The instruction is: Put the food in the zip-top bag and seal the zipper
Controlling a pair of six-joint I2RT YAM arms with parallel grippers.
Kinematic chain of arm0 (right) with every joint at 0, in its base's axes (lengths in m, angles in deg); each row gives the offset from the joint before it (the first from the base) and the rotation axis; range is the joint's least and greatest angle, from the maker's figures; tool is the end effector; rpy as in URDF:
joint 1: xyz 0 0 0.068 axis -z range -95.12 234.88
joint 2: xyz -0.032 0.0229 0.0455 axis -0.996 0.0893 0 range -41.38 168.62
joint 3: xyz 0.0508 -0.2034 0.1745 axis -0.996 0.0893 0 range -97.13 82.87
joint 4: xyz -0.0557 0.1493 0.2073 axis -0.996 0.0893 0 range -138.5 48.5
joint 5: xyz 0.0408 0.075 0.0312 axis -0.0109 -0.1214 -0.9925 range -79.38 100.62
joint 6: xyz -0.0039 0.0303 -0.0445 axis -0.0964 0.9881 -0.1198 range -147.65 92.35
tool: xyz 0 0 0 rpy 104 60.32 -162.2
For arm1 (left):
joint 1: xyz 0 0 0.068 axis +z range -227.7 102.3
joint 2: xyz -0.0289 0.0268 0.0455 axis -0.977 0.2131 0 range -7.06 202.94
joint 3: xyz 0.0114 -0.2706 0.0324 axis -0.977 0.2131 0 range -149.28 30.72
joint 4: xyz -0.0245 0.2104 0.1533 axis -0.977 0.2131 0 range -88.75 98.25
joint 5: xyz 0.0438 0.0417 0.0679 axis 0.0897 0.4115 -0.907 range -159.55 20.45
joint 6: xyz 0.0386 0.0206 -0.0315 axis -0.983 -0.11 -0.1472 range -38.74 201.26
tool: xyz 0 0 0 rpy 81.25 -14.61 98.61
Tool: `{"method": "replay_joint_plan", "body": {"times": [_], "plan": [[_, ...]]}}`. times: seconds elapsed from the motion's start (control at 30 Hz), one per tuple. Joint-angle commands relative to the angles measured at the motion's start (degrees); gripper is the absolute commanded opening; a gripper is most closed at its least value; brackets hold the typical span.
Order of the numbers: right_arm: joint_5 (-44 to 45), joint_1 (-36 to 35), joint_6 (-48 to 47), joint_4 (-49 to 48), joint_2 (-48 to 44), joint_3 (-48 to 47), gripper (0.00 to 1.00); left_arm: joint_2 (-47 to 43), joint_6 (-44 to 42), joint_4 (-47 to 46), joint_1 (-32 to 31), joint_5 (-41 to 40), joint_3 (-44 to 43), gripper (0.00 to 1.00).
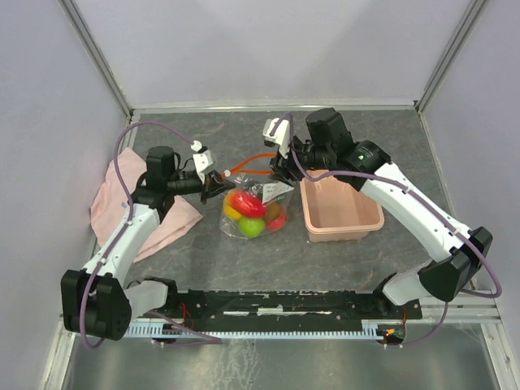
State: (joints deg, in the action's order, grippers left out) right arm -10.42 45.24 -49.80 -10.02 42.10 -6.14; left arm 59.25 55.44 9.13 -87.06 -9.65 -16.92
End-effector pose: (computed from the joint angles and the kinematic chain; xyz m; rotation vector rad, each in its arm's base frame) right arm 0.2367 0.2128 0.4008 -1.2877 1.7301 0.5711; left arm 0.2392 -0.0706 0.2925 1.1381 1.4995 -0.8543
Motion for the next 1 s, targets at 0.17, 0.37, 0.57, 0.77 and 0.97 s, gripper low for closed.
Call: {"method": "replay_joint_plan", "body": {"times": [0.17, 0.37, 0.57, 0.77, 0.97], "plan": [[-19.86, -0.95, -6.43, -6.02, 5.12, -7.08, 0.63, -4.69, -11.18, 4.82, -4.73, -4.09, -1.39, 0.03], [-24.18, -2.32, -10.00, -5.11, 8.57, -9.69, 0.65, -6.20, -15.46, 9.30, -7.23, -7.75, -2.93, 0.03], [-26.50, -4.62, -13.69, -2.90, 11.69, -12.32, 0.66, -7.06, -17.06, 10.18, -8.33, -8.84, -3.40, 0.03], [-24.80, -5.01, -16.81, 0.43, 15.72, -14.43, 0.66, -7.27, -17.76, 10.75, -8.90, -9.52, -3.30, 0.03], [-22.55, -4.76, -21.64, 5.01, 17.76, -16.18, 0.68, -7.90, -18.03, 10.75, -9.28, -9.71, -2.81, 0.03]]}}
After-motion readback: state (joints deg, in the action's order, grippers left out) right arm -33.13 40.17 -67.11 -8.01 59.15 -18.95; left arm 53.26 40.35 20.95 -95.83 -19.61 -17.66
